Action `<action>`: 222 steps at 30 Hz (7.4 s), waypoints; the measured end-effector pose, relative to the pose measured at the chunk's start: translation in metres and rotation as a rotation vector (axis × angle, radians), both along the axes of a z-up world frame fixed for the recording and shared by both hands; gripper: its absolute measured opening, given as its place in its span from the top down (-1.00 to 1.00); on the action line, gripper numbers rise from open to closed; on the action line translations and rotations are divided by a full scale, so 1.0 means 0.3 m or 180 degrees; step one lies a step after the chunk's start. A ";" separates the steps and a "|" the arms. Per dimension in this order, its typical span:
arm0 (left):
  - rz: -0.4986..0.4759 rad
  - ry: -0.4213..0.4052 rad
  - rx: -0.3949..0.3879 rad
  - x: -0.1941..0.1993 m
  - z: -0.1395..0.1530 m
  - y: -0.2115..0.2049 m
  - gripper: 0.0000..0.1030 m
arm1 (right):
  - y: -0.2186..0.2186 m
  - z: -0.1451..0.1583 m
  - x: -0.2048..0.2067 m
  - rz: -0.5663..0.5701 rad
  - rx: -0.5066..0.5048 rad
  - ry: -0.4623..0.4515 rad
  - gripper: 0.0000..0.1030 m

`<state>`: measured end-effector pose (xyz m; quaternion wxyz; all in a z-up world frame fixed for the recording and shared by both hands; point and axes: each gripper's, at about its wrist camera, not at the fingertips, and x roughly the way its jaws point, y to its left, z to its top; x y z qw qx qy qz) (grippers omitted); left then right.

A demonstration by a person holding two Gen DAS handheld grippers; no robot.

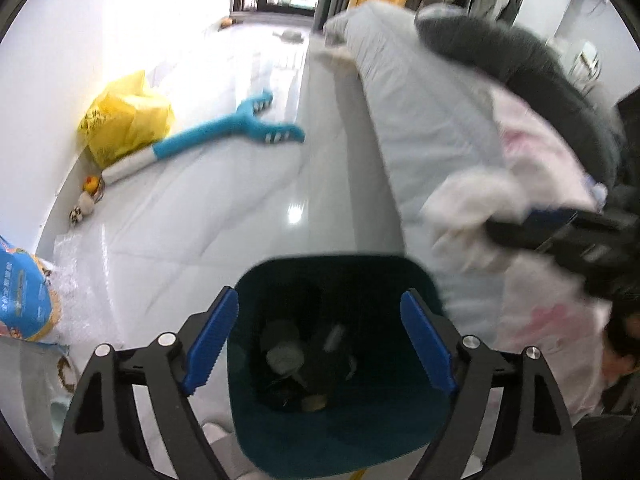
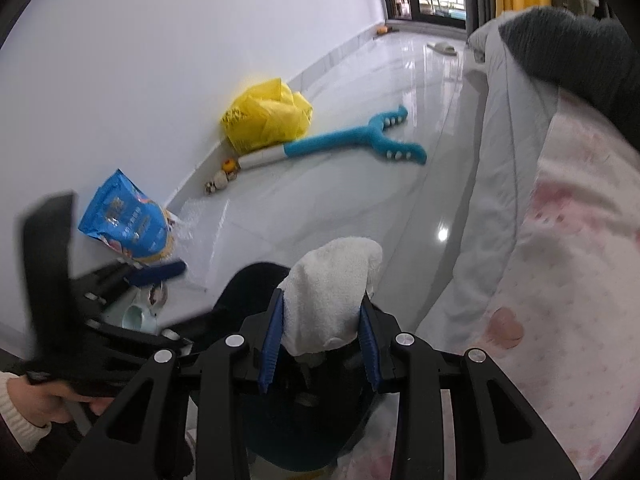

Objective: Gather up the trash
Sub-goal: 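Open the left tool to drop the tissue pack into the bin, then open the right tool to drop the white cloth ball into the bin, then move both tools back over the wipes pack and bottle on the bed, then grasp the blue wipes pack with left tool while right tool grasps plastic bottle, then carry the wipes pack and bottle with both tools to the teal bin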

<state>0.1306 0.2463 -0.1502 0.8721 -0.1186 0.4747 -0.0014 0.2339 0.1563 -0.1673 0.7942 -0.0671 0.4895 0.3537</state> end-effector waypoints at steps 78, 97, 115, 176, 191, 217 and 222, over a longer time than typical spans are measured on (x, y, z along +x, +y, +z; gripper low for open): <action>-0.0461 -0.1551 0.0062 0.073 0.567 -0.566 -0.84 | -0.643 0.203 -0.056 -0.0632 0.0395 -0.0603 -0.56; -0.1044 -0.1360 0.0039 0.226 0.476 -0.843 -0.88 | -1.101 0.221 0.044 -0.1418 0.0320 -0.0868 -0.68; -0.1843 -0.1236 -0.0103 0.436 0.360 -1.089 -0.88 | -1.378 0.152 0.228 -0.1725 0.0142 -0.0818 -0.75; -0.1898 -0.0691 -0.0063 0.500 0.246 -1.201 -0.10 | -1.298 0.169 0.311 -0.1569 0.0043 -0.0709 -0.29; -0.1227 -0.0819 0.0136 0.323 0.323 -0.946 -0.10 | -1.105 0.252 0.124 -0.1404 0.0223 -0.0829 -0.29; -0.0605 -0.0504 0.0497 0.108 0.196 -0.506 -0.10 | -0.580 0.337 -0.019 -0.0816 0.0528 -0.0809 -0.29; -0.0562 -0.0302 0.0447 0.081 0.119 -0.419 -0.10 | -0.464 0.336 -0.022 -0.0692 0.0540 -0.0786 -0.29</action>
